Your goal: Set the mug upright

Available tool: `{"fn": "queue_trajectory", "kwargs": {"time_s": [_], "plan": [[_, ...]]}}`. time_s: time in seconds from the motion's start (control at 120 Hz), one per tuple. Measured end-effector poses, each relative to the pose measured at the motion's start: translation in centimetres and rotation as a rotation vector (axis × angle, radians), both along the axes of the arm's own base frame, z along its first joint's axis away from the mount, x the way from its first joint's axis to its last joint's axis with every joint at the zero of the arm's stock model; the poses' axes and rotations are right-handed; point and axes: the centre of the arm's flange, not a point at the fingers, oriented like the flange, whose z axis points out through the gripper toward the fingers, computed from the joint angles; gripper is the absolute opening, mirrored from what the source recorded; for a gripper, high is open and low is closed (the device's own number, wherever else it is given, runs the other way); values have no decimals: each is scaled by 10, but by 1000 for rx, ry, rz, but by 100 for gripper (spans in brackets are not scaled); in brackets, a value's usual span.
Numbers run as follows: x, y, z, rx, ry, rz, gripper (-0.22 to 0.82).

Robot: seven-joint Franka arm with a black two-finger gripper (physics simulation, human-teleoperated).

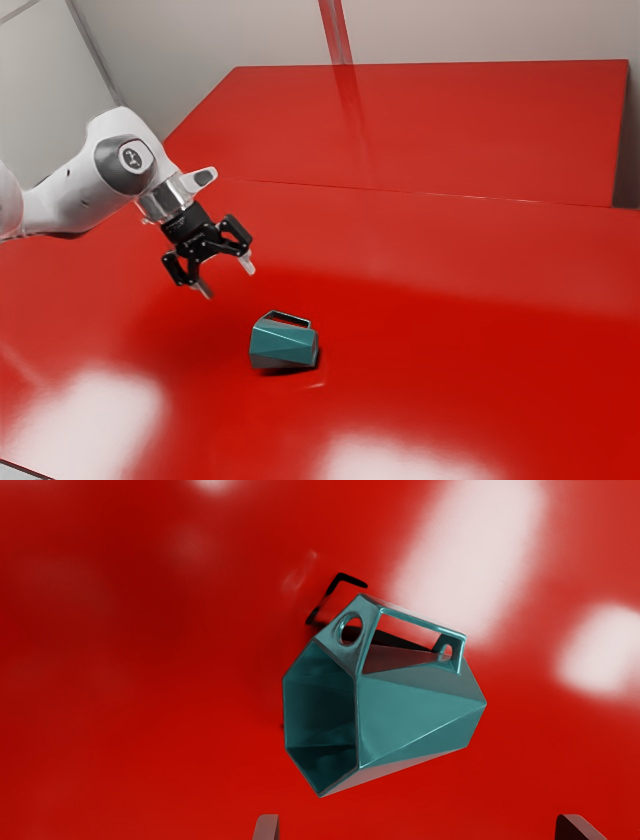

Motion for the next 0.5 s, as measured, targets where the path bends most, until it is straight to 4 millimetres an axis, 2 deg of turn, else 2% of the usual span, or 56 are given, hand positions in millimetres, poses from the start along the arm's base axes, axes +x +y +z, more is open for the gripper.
{"fn": "queue_trajectory", "kwargs": {"time_s": [0.175,0.308,0.5], "plan": [[-8,-5,-43,-50,86,50,60],[-8,-10,-71,-91,142,89,60],[-1,-14,-96,-145,182,144,60]]}}
